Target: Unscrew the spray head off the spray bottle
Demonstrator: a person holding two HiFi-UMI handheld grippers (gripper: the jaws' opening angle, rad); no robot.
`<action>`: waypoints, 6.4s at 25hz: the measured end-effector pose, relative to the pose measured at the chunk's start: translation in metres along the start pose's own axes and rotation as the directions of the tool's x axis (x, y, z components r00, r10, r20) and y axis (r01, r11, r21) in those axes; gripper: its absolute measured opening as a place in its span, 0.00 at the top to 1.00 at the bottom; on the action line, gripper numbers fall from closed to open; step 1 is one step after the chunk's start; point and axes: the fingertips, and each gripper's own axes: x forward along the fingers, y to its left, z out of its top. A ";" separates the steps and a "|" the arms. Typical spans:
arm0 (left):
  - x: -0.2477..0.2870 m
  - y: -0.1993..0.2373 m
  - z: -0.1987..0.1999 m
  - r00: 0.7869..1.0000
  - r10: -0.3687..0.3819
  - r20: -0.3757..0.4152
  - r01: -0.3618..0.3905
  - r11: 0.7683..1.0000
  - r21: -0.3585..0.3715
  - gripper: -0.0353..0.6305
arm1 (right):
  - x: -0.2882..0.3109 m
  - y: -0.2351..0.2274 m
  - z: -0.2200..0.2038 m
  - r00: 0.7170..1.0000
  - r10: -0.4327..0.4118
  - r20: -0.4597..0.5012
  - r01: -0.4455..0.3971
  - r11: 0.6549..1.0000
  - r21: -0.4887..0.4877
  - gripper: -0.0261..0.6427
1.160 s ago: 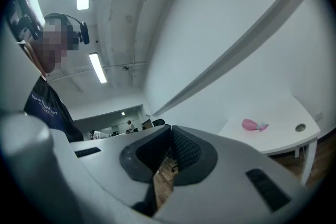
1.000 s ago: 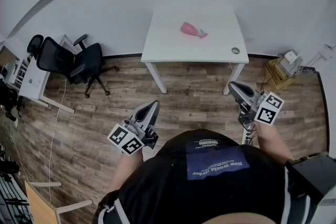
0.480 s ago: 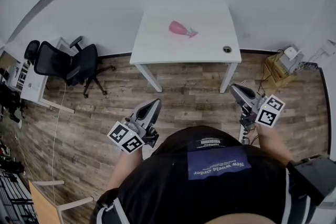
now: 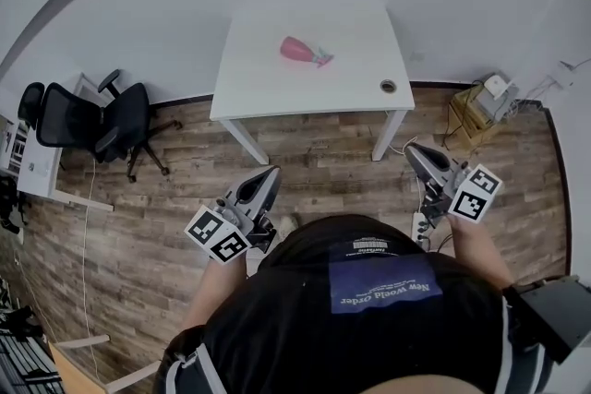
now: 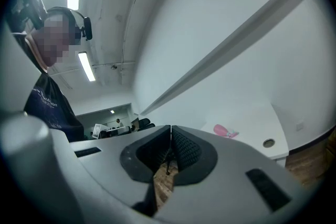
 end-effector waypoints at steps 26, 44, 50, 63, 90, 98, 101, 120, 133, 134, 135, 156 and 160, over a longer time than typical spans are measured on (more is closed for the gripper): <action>-0.064 0.251 0.077 0.997 -0.078 0.017 0.078 0.997 -0.007 0.94 | 0.273 0.032 0.010 0.994 -0.067 -0.088 0.057 0.993 -0.107 0.97; 0.079 0.275 0.082 0.998 0.064 0.030 -0.065 0.998 0.023 0.94 | 0.308 -0.122 0.072 0.988 0.115 -0.104 -0.122 0.991 -0.058 0.97; 0.140 0.264 0.073 0.994 0.105 0.024 -0.106 0.994 0.036 0.94 | 0.296 -0.182 0.084 0.979 0.166 -0.115 -0.169 0.985 -0.019 0.97; 0.197 0.284 0.061 0.986 0.159 -0.042 -0.157 0.987 0.040 0.94 | 0.291 -0.249 0.072 0.977 0.187 -0.101 -0.180 0.981 0.067 0.97; 0.150 0.481 0.085 0.981 -0.119 -0.155 0.112 0.992 -0.053 0.94 | 0.475 -0.207 0.058 0.990 -0.023 -0.141 0.023 1.000 0.001 0.97; 0.198 0.457 0.066 0.986 -0.034 -0.161 0.031 0.999 -0.026 0.94 | 0.444 -0.255 0.071 0.987 0.056 -0.152 -0.053 0.998 0.024 0.97; 0.225 0.435 0.053 0.983 -0.012 -0.181 0.009 1.000 -0.016 0.94 | 0.419 -0.276 0.079 0.985 0.087 -0.146 -0.084 0.996 0.032 0.97; 0.276 0.461 -0.023 0.797 -0.237 -0.555 0.391 0.903 0.176 0.68 | 0.394 -0.313 0.053 0.988 -0.010 -0.157 0.029 0.993 0.117 0.97; 0.317 0.506 -0.112 0.625 -0.292 -0.724 0.611 0.761 0.220 0.21 | 0.389 -0.325 0.030 0.980 -0.045 -0.196 0.080 0.982 0.170 0.97; 0.320 0.510 -0.122 0.608 -0.290 -0.739 0.627 0.746 0.224 0.17 | 0.388 -0.327 0.028 0.979 -0.046 -0.201 0.082 0.981 0.175 0.97; 0.322 0.513 -0.132 0.585 -0.290 -0.757 0.648 0.728 0.222 0.15 | 0.386 -0.329 0.027 0.978 -0.047 -0.205 0.085 0.980 0.180 0.97; 0.332 0.525 -0.230 0.277 -0.283 -0.918 0.877 0.466 0.121 0.15 | 0.364 -0.350 -0.002 0.966 -0.116 -0.230 0.174 0.953 0.247 0.97; 0.332 0.521 -0.240 0.273 -0.282 -0.920 0.878 0.464 0.118 0.15 | 0.365 -0.350 -0.002 0.965 -0.119 -0.232 0.177 0.952 0.249 0.97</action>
